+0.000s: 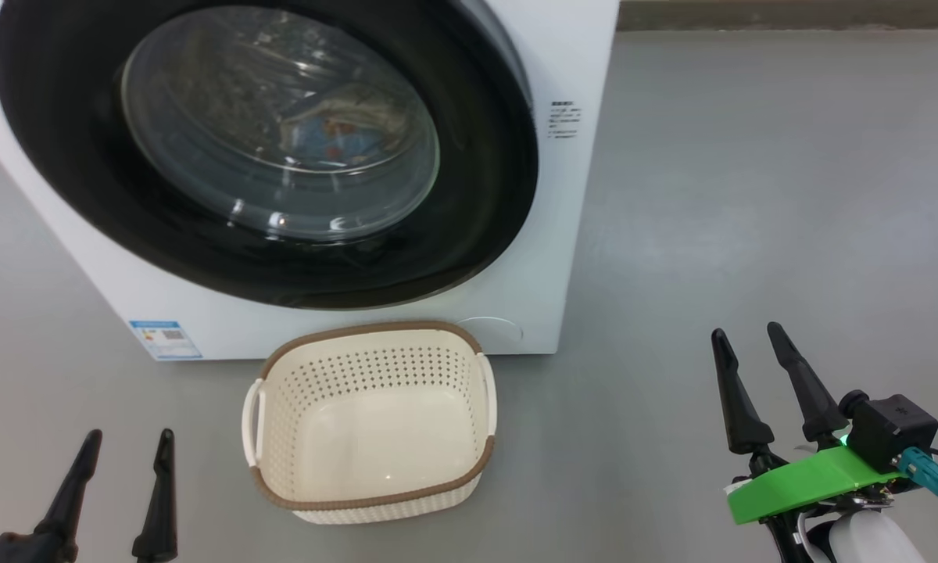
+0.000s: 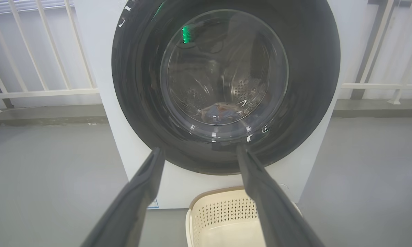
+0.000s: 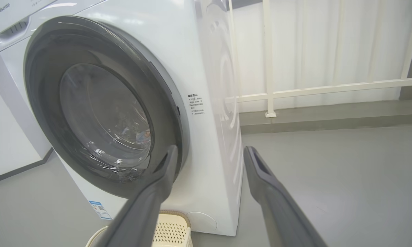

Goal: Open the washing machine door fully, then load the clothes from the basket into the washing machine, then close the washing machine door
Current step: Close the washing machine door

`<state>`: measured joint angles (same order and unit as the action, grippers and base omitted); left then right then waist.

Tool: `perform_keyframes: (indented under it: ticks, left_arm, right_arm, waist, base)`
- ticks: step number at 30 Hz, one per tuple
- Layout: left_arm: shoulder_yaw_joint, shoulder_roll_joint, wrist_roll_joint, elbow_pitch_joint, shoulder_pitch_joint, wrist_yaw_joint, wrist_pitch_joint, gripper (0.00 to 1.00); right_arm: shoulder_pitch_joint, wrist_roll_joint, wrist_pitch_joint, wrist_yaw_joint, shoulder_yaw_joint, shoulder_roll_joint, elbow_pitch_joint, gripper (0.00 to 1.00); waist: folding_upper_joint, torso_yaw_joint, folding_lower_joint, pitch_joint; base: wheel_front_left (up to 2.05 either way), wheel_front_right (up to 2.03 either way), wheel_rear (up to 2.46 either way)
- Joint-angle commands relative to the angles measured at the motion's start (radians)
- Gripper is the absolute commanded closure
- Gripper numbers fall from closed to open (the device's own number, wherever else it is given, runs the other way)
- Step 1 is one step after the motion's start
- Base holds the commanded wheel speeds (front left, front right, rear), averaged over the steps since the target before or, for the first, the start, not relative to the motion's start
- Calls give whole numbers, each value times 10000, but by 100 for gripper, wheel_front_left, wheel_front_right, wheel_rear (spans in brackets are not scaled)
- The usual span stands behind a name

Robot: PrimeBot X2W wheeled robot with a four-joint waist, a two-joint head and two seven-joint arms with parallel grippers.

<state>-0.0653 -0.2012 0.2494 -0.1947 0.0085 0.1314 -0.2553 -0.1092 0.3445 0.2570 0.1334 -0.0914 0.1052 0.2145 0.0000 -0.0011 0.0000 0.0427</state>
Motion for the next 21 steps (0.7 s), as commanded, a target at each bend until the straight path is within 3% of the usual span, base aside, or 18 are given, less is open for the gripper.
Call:
perform_keyframes:
  ticks: [1, 21]
  left_arm:
    - [-394, -244, 2, 215, -145, -8, -65, 0]
    - [-606, -327, 71, 245, -52, -8, -65, 0]
  right_arm:
    - [-61, 58, 48, -27, -160, 139, -294, 0]
    - [217, 1, 48, -27, 97, 51, -404, 0]
  waist:
    - [0, -196, 0, -79]
    - [0, -715, 0, -48]
  base:
    - [0, 0, 0]
    - [0, 0, 0]
